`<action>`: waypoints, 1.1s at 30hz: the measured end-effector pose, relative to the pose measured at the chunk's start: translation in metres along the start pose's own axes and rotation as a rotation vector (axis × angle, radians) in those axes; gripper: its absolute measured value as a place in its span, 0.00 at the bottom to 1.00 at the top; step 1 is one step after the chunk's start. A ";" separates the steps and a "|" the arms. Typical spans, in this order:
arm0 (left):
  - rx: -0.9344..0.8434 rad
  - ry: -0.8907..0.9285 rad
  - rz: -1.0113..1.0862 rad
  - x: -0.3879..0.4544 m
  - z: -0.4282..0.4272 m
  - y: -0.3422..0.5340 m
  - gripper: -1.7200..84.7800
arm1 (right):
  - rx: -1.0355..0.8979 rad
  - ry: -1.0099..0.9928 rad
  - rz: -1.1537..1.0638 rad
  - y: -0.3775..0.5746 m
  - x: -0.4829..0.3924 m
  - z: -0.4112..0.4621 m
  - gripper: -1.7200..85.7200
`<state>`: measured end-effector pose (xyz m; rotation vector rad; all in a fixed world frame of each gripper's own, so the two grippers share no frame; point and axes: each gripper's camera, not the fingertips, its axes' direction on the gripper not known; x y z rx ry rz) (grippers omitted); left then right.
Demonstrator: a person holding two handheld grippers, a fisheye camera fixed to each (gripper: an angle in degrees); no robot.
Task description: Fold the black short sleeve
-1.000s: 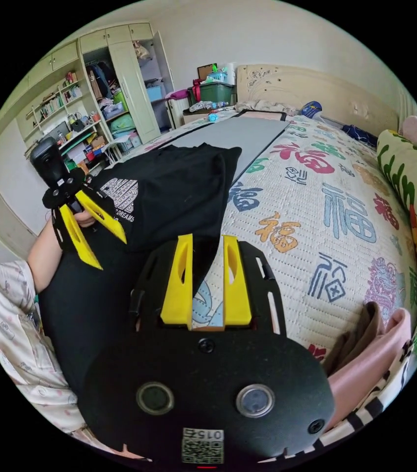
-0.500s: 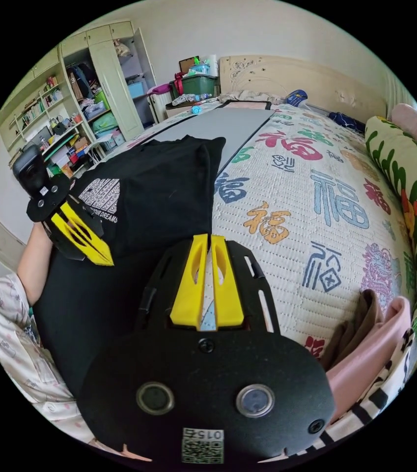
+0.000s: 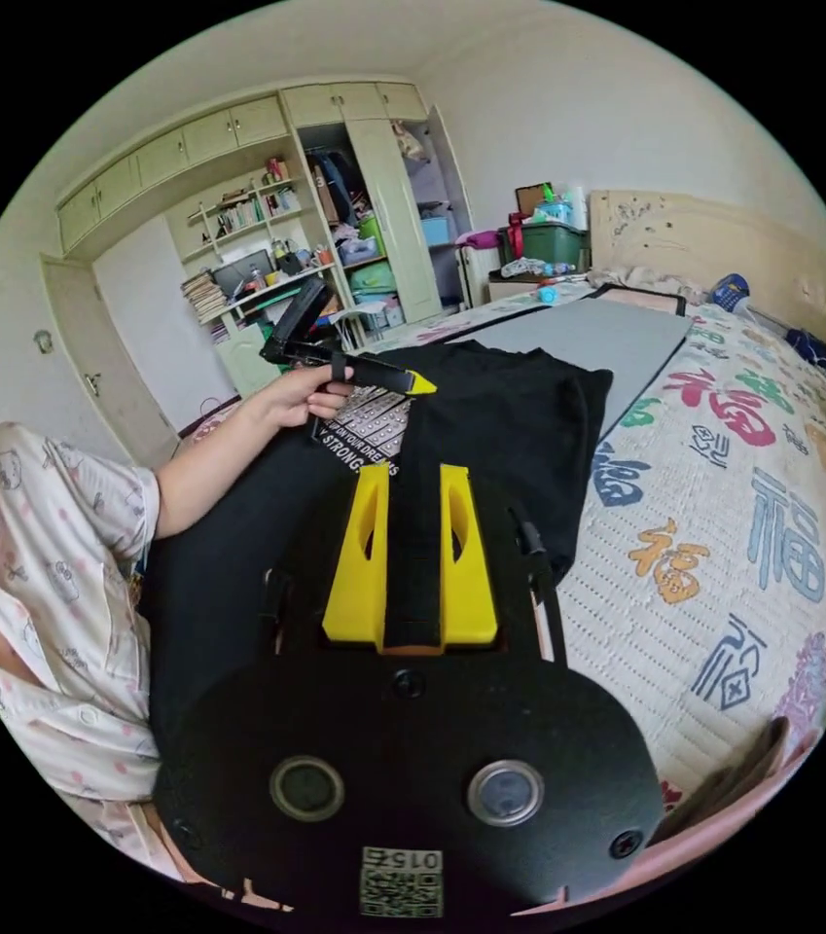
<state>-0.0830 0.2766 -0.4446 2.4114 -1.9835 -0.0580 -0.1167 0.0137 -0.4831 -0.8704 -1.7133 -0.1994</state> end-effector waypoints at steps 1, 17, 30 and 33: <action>-0.009 -0.013 -0.004 0.001 0.005 0.003 0.13 | -0.018 -0.001 -0.016 0.000 0.000 0.003 0.13; -0.153 -0.193 0.183 0.114 0.075 0.027 0.03 | -0.200 0.050 -0.137 0.028 0.108 -0.009 0.05; -0.223 0.309 0.696 0.302 0.202 0.053 0.09 | -0.013 0.233 0.456 0.065 0.359 -0.088 0.10; -0.308 0.320 0.753 0.328 0.259 0.070 0.08 | -0.094 0.265 0.439 0.064 0.385 -0.073 0.09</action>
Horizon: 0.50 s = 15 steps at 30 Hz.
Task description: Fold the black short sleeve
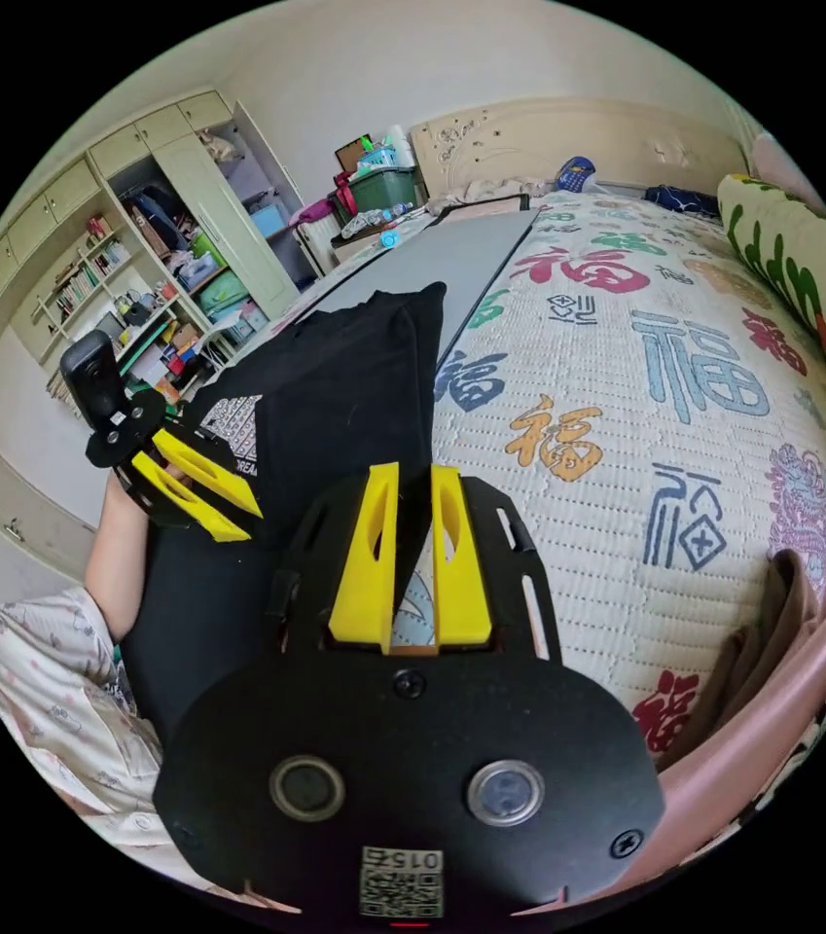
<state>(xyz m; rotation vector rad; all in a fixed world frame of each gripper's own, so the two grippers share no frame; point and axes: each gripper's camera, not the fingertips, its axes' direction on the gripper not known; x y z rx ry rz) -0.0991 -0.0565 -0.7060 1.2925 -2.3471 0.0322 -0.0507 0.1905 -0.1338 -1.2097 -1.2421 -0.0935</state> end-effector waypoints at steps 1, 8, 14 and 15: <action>-0.019 0.003 -0.003 -0.001 0.012 -0.001 0.08 | -0.012 0.015 -0.006 -0.002 0.003 0.004 0.09; -0.088 0.084 -0.119 -0.004 0.097 0.001 0.04 | -0.058 0.022 -0.015 -0.009 0.072 0.031 0.08; -0.100 -0.027 -0.150 0.057 0.115 0.028 0.02 | 0.010 0.008 -0.001 0.004 0.136 0.030 0.09; -0.079 -0.041 -0.176 0.071 0.098 0.050 0.03 | 0.065 0.030 -0.003 0.010 0.145 0.018 0.09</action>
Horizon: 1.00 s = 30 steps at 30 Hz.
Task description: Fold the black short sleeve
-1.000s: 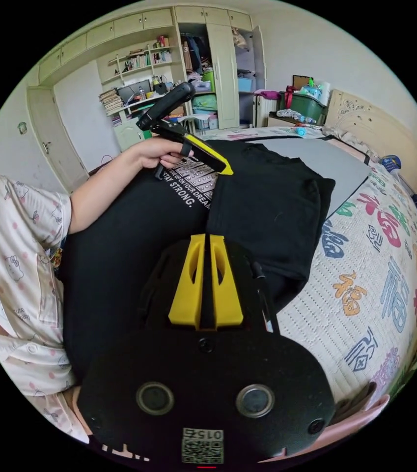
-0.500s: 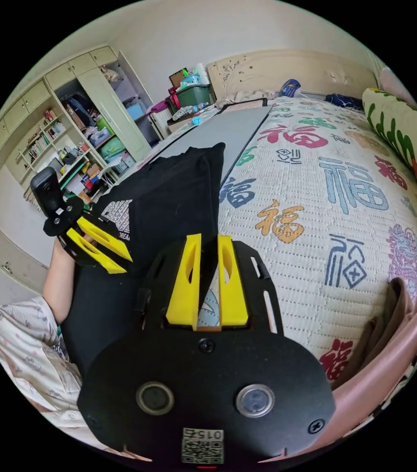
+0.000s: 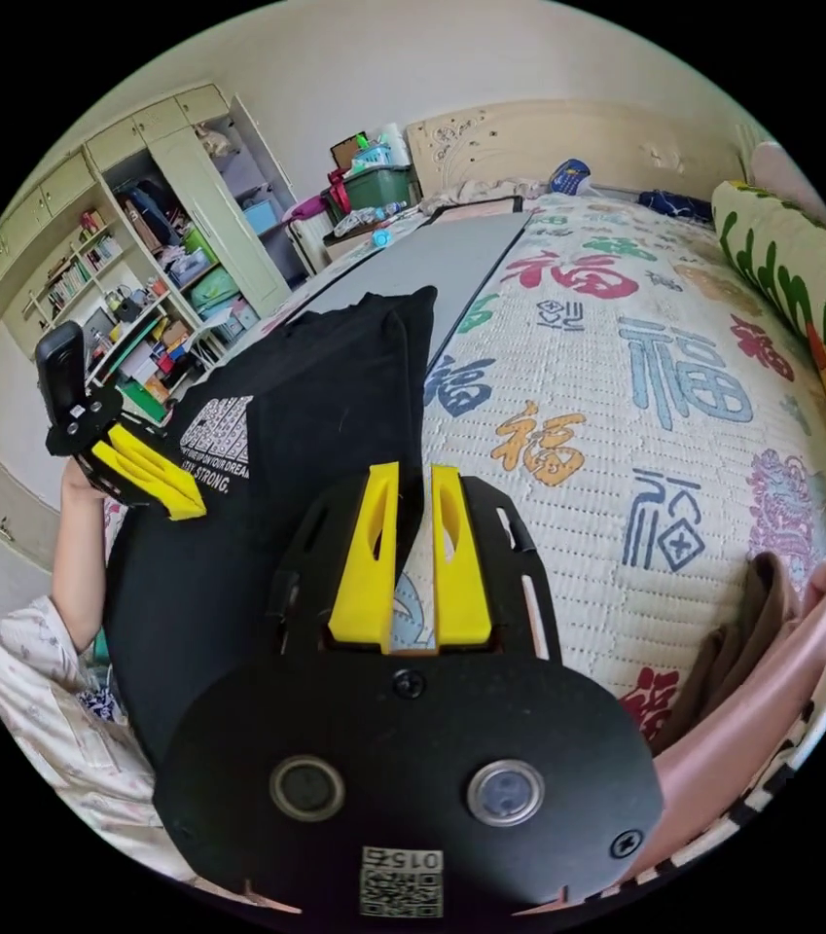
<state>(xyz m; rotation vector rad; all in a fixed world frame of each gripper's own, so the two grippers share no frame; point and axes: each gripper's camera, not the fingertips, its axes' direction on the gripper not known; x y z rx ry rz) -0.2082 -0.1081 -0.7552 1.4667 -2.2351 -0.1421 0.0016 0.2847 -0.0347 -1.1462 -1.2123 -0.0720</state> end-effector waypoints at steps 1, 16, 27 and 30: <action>0.023 -0.011 -0.017 0.005 -0.012 0.016 0.03 | 0.028 0.005 -0.002 0.003 0.004 -0.007 0.09; 0.919 -0.376 -1.365 0.008 -0.039 0.793 0.16 | 0.037 -0.276 -0.290 0.027 -0.076 0.094 0.10; 1.028 -0.222 -1.238 0.036 0.108 0.876 0.03 | -0.255 -0.413 -0.546 -0.089 -0.365 0.427 0.12; 1.054 -0.208 -1.221 0.045 0.127 0.882 0.02 | -0.309 -0.283 -0.597 -0.110 -0.443 0.532 0.13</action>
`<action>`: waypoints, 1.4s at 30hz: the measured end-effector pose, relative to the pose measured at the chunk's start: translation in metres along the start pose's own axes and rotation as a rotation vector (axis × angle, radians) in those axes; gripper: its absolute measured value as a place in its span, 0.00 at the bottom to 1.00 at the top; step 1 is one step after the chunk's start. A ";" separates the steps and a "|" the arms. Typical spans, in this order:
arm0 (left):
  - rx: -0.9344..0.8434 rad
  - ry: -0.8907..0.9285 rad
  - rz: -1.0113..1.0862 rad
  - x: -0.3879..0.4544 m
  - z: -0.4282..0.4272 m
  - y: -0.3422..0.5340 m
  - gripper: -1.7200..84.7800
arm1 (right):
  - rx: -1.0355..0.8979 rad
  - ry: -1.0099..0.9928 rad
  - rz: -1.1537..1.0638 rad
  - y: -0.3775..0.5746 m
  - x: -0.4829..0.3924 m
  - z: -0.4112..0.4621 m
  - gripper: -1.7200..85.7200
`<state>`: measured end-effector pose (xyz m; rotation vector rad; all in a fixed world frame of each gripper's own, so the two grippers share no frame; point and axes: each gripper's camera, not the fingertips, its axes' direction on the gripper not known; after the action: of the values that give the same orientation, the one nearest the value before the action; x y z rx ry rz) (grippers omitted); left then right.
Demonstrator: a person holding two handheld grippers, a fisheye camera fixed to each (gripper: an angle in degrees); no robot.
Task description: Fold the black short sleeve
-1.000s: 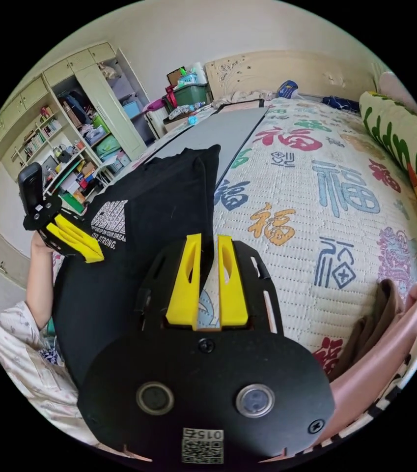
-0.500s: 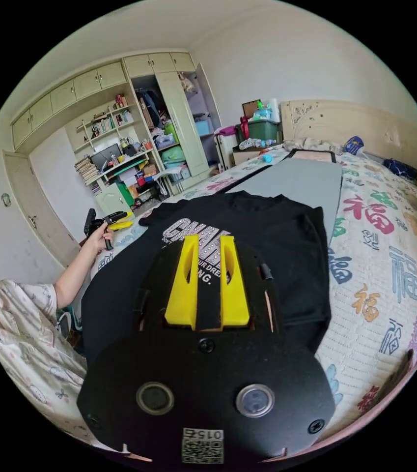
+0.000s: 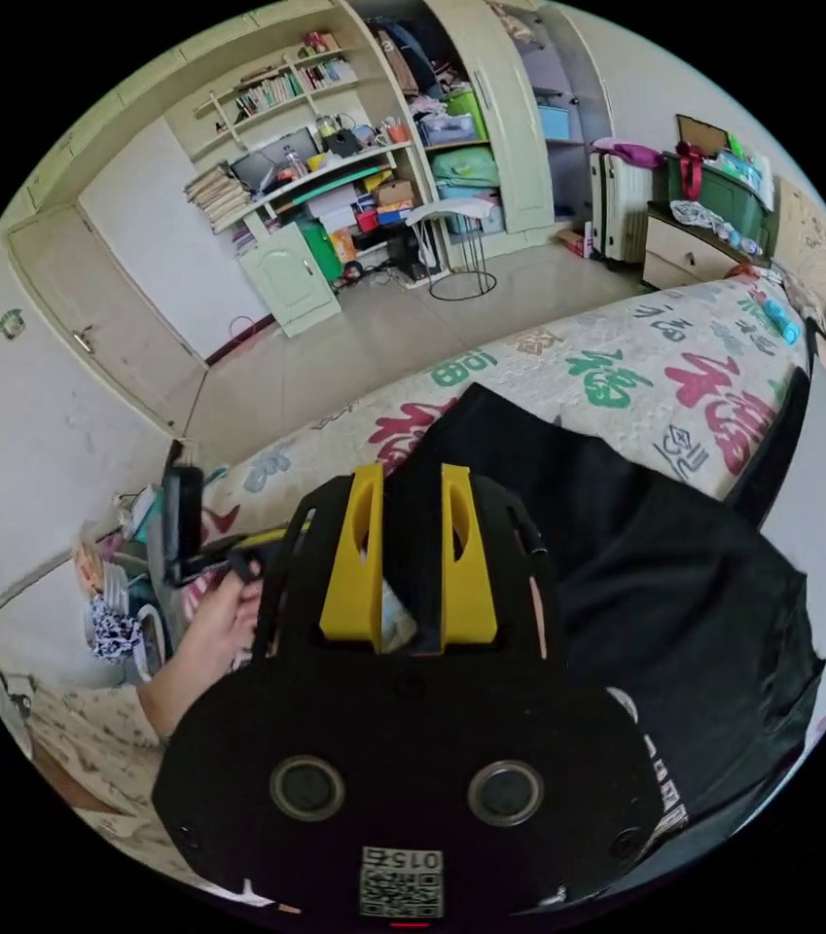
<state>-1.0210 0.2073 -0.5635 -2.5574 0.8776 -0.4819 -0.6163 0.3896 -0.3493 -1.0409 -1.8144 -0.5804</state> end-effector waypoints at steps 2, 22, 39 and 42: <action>0.001 0.010 -0.003 -0.004 0.003 0.009 0.02 | -0.047 0.144 0.023 -0.036 0.000 0.060 0.13; -0.024 -0.128 0.648 0.247 0.066 -0.016 0.01 | 0.229 0.252 0.263 0.084 0.162 -0.039 0.02; -0.651 0.422 1.367 0.450 0.284 -0.029 0.02 | 0.265 0.220 0.311 0.450 0.276 -0.161 0.01; -0.603 0.427 1.396 0.469 0.281 -0.037 0.03 | 0.179 0.196 0.328 0.458 0.297 -0.155 0.02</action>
<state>-0.5299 0.0050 -0.6994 -1.5258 2.8719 -0.2884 -0.2126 0.6370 -0.0362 -1.0887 -1.4570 -0.3032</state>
